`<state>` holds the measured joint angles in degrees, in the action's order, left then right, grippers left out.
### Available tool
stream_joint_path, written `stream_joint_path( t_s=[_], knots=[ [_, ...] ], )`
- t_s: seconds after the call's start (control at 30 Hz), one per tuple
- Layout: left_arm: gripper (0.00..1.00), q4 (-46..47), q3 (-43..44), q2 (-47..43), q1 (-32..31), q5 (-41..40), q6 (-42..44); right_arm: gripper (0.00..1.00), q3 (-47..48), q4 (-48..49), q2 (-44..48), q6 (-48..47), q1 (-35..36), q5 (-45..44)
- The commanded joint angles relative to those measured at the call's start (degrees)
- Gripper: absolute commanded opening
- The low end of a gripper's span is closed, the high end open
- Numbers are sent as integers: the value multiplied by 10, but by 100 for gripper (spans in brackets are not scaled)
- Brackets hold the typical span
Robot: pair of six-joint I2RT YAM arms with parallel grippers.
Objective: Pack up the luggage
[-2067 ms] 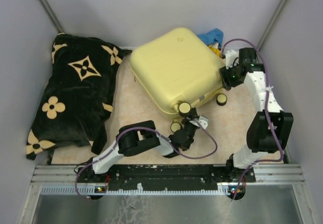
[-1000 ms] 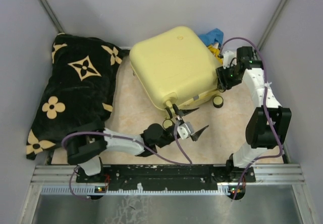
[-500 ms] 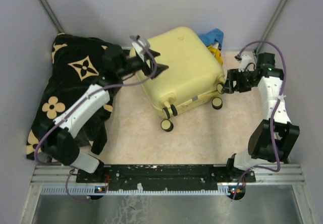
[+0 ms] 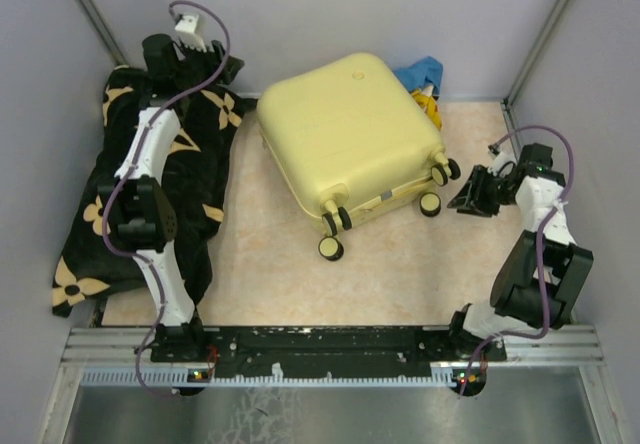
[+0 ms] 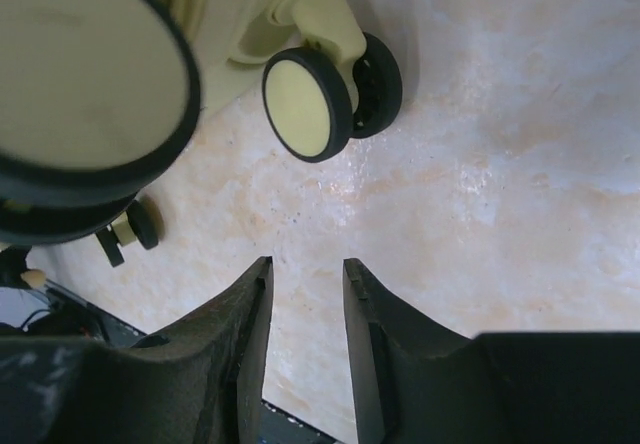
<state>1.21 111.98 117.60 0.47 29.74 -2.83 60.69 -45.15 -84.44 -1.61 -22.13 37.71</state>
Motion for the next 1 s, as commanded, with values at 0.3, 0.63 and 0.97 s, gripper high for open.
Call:
stream_joint_path(
  t_s=[0.3, 0.63, 0.97],
  knots=[
    [72, 78, 100, 187, -2, 102, -24, 30, 37, 161, -147, 84, 57, 54],
    [63, 112, -142, 44, -13, 304, 61, 29, 178, 167, -249, 62, 90, 58],
    [60, 31, -369, -166, -3, 331, 179, 35, 361, 168, -365, 44, 137, 58]
  ],
)
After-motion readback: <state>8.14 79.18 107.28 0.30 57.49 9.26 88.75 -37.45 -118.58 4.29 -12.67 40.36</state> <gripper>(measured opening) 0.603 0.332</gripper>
